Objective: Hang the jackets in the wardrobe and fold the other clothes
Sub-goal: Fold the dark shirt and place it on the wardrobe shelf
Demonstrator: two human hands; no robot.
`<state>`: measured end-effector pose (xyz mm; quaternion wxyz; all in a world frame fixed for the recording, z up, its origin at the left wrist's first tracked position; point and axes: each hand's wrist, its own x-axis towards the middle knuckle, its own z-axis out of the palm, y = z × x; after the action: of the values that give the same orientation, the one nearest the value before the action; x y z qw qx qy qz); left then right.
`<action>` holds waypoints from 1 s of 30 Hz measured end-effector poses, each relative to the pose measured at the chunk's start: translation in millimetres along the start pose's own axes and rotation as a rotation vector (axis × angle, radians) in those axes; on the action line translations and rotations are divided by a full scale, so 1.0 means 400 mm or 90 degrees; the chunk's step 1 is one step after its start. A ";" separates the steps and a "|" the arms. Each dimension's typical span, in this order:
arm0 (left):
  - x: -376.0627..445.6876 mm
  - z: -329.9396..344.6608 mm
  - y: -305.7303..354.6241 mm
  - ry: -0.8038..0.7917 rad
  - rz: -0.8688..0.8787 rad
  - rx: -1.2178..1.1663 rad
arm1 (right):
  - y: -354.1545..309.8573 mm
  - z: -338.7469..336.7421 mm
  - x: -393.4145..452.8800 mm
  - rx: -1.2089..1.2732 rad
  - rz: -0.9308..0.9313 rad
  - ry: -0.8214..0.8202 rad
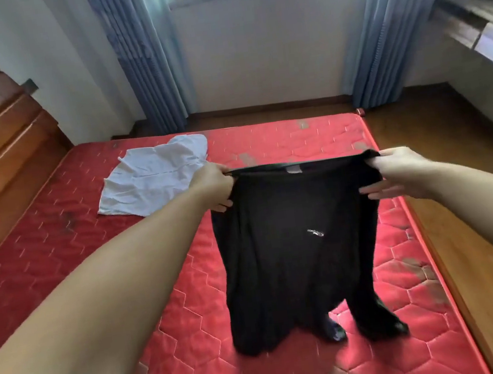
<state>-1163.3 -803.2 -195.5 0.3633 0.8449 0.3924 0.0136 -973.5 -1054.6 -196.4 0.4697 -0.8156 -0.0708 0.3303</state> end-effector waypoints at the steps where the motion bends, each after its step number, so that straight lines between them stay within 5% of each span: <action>1: 0.031 -0.004 0.005 0.017 -0.001 -0.071 | -0.028 0.014 0.015 0.055 -0.015 0.021; 9: 0.190 -0.131 0.085 0.222 0.159 -0.187 | -0.244 -0.014 0.112 0.052 -0.273 0.240; 17: 0.193 -0.213 0.137 0.258 0.285 -0.154 | -0.322 -0.044 0.043 -0.038 -0.468 0.337; 21: 0.164 -0.122 0.028 0.222 0.345 0.038 | -0.167 -0.010 0.028 -0.202 -0.464 0.334; 24: 0.140 0.006 -0.112 0.105 0.280 0.156 | 0.031 0.040 0.040 -0.318 -0.441 0.286; 30: 0.044 0.330 -0.379 -0.048 0.182 0.299 | 0.479 0.158 0.053 -0.438 -0.188 0.134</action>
<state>-1209.6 -806.2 -392.1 0.1662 0.9526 0.2482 -0.0579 -1032.8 -1105.1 -383.7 0.2156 -0.9361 -0.2455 0.1305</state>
